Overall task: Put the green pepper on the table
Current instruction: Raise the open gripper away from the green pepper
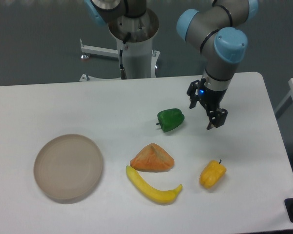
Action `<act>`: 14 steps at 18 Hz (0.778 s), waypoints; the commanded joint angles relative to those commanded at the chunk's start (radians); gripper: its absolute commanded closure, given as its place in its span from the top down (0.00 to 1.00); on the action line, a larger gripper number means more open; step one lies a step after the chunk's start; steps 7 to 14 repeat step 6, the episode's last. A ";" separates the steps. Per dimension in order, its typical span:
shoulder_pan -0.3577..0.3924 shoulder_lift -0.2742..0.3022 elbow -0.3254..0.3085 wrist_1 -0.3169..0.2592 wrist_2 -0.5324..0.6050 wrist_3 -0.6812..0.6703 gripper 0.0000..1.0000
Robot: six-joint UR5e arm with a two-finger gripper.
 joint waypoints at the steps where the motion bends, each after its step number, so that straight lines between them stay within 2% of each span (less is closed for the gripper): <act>1: 0.000 -0.005 0.011 0.000 0.000 -0.017 1.00; 6: -0.005 -0.023 0.048 0.000 0.024 -0.029 1.00; 14: -0.005 -0.023 0.048 0.000 0.024 -0.029 1.00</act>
